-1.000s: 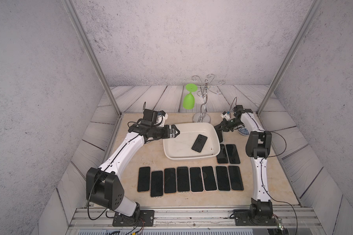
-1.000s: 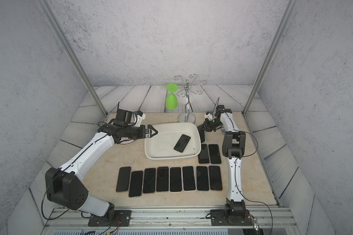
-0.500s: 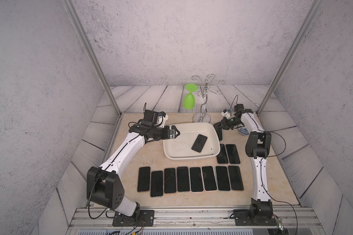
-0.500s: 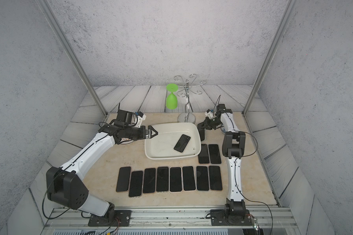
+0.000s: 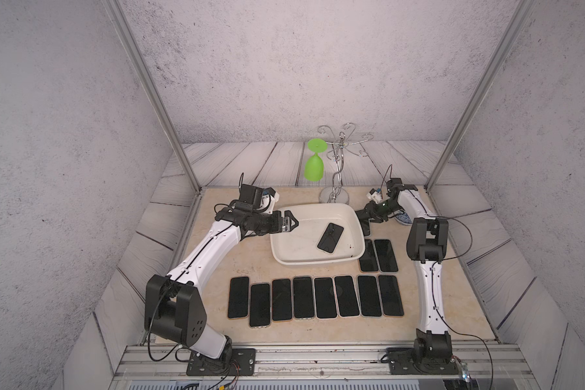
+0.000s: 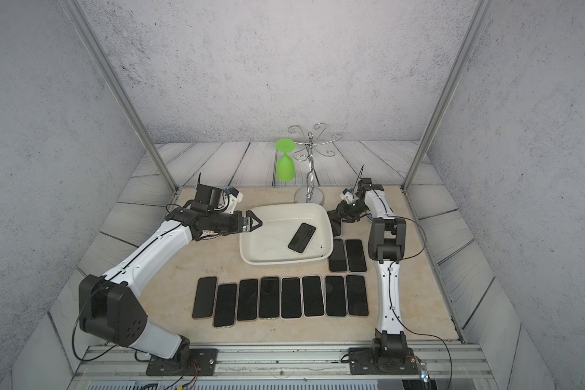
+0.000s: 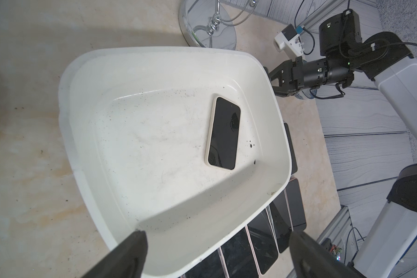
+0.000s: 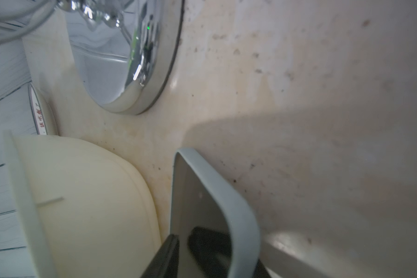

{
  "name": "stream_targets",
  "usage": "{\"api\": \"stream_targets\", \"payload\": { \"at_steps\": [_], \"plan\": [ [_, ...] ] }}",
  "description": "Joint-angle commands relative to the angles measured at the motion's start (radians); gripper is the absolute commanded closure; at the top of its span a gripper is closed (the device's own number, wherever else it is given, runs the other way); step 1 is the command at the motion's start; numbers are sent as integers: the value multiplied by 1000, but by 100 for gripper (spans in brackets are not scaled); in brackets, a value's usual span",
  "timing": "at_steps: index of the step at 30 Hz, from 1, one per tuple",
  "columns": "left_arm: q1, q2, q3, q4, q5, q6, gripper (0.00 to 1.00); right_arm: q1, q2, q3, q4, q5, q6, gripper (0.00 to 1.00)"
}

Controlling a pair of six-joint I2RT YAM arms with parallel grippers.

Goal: Take the phone out of the storage box
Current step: Place the phone at the center of the board.

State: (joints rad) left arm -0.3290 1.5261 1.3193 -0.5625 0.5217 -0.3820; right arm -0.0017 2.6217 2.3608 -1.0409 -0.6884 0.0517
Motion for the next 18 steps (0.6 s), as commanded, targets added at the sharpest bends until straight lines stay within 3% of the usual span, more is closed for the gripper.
{"api": "stream_targets", "payload": {
  "at_steps": [1, 12, 14, 18],
  "plan": [
    [6, 2, -22, 13, 7, 6, 2, -9, -6, -4, -9, 68, 8, 52],
    [-4, -3, -38, 36, 6, -25, 2, -27, -180, -77, 63, 173, 94, 44],
    [-40, 1, -15, 26, -26, -21, 2, -27, -250, -133, 93, 177, 121, 43],
    [-192, 65, 98, -60, -181, 42, 2, -27, -458, -374, 243, 174, 210, 40]
  ]
}}
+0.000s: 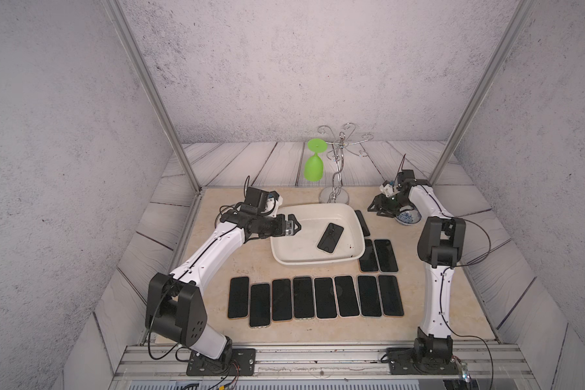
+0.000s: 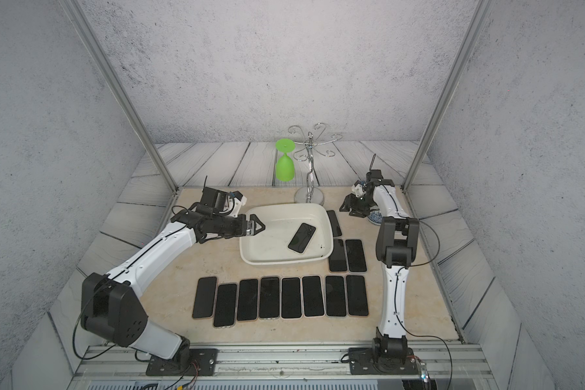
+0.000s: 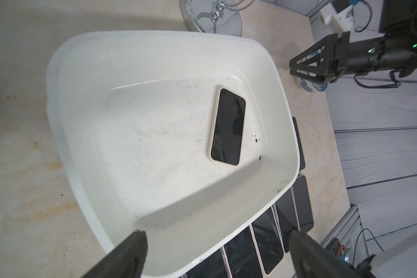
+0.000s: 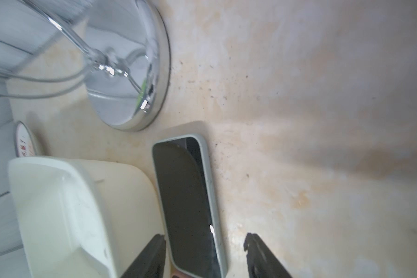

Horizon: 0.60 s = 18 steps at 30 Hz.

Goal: Take the phone out of the storage box
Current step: Place the phone at the center of the board.

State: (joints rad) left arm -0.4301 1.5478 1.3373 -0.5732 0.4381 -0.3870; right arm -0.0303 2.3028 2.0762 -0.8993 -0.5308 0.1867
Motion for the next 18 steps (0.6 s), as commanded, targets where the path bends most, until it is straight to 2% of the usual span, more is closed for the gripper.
{"api": "stream_targets", "payload": {
  "at_steps": [1, 5, 8, 13, 18],
  "plan": [
    [-124, 82, 128, -90, -136, 75, 2, 3, -196, -157, 139, 23, 107, 39],
    [-192, 246, 282, -187, -176, 183, 2, 22, -387, -385, 263, 11, 180, 36],
    [-242, 389, 405, -234, -225, 269, 2, 62, -483, -480, 269, 33, 183, 34],
    [-284, 583, 567, -239, -303, 317, 2, 117, -573, -545, 256, 56, 164, 32],
    [-310, 725, 693, -244, -290, 316, 2, 127, -609, -569, 251, 52, 145, 31]
  ]
}}
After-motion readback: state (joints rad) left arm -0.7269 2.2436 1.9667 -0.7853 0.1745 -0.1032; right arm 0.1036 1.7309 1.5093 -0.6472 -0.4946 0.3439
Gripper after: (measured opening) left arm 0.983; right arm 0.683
